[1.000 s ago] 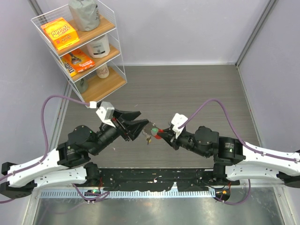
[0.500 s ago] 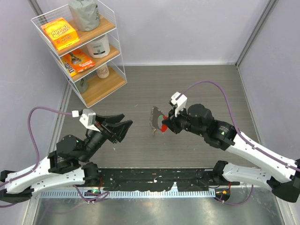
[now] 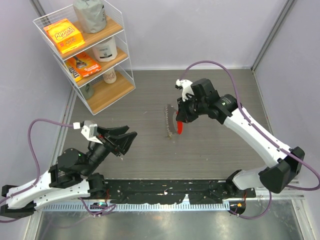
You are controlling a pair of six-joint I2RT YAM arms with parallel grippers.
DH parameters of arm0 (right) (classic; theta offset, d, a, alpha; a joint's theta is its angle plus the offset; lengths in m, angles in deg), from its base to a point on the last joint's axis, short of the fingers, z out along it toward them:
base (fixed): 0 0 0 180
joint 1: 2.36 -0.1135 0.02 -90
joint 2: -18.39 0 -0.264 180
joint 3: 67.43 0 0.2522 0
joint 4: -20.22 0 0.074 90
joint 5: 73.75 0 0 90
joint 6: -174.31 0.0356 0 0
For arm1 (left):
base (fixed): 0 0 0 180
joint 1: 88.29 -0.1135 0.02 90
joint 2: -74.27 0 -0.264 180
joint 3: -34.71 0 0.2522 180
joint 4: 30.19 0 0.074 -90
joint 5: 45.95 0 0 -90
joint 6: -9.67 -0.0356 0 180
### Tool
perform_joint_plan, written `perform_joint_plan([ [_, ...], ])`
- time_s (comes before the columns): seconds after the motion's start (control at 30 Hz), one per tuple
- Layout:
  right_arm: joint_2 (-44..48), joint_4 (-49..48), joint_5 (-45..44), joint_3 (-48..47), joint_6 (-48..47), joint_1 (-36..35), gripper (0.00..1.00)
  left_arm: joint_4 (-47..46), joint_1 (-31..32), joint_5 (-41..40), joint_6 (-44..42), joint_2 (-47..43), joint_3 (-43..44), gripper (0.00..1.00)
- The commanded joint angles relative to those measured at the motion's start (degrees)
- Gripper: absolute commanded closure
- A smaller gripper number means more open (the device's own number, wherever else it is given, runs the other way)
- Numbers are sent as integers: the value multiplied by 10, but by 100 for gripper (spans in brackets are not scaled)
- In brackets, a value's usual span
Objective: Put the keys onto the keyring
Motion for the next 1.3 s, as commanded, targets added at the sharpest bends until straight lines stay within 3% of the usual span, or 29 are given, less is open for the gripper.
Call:
perform_joint_plan([
  [0.0, -29, 54, 14, -38, -37, 23, 94, -7, 0, -2, 12, -10, -5, 44],
  [0.47, -115, 37, -353, -39, -32, 24, 95, 12, 0, -2, 15, -21, -11, 44],
  [0.77, -175, -83, -396, 37, 3, -2, 94, 21, 0, -7, 17, -18, -17, 44],
  [1.03, -254, -101, -479, 42, 26, -91, 95, 43, 0, -8, 23, -16, -11, 44],
  [1.27, -246, -159, -426, 101, 72, -150, 95, 60, 0, -13, 27, -32, -8, 44],
])
